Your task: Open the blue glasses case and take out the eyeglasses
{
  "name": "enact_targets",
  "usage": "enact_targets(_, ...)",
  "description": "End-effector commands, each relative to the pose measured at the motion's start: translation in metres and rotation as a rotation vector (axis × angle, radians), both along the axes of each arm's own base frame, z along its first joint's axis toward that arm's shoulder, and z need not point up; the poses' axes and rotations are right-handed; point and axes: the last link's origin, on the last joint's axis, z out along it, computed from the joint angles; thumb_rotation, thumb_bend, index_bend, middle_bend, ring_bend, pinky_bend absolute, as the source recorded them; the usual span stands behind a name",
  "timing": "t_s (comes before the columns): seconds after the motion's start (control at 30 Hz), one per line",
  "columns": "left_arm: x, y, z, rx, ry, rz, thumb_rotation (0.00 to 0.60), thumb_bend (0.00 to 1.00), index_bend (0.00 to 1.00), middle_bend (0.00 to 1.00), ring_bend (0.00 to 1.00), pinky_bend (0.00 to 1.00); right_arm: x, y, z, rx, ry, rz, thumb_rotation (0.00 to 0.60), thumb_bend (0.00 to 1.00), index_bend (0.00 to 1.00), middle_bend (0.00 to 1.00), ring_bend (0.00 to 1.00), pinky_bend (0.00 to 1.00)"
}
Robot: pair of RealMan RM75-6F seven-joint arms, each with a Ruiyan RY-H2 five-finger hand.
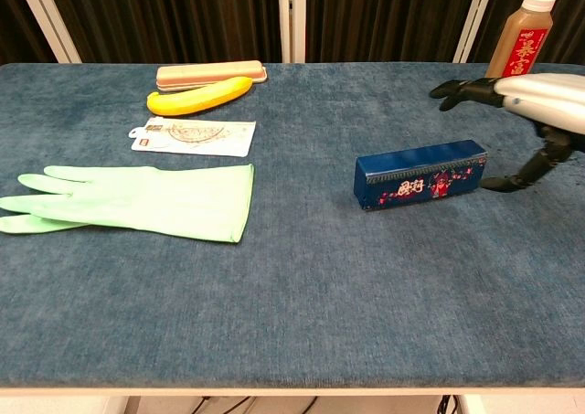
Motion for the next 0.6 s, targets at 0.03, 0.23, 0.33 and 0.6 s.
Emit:
enact_targets(0.03, 0.000, 0.000, 0.000, -0.001, 0.000, 0.000, 0.600, 0.37, 0.67, 0.66, 0.43, 0.41, 0.008, -0.013, -0.011, 0.017, 0.015, 0.002, 0.600, 0.18, 0.00, 0.12, 0.00, 0.00)
enact_targets(0.23, 0.000, 0.000, 0.000, -0.001, 0.000, 0.000, 0.600, 0.37, 0.67, 0.66, 0.43, 0.41, 0.024, -0.045, -0.034, 0.057, 0.061, -0.003, 0.600, 0.18, 0.00, 0.11, 0.00, 0.00)
enact_targets(0.33, 0.000, 0.000, 0.000, 0.000, 0.000, 0.001, 0.600, 0.37, 0.67, 0.66, 0.43, 0.41, 0.035, -0.065, -0.043, 0.055, 0.071, -0.009, 0.600, 0.18, 0.00, 0.11, 0.00, 0.00)
enact_targets(0.6, 0.000, 0.001, 0.000, 0.001, -0.002, 0.002, 0.600, 0.37, 0.67, 0.66, 0.43, 0.41, 0.058, -0.090, -0.051, 0.063, 0.070, -0.001, 0.600, 0.19, 0.00, 0.16, 0.00, 0.00)
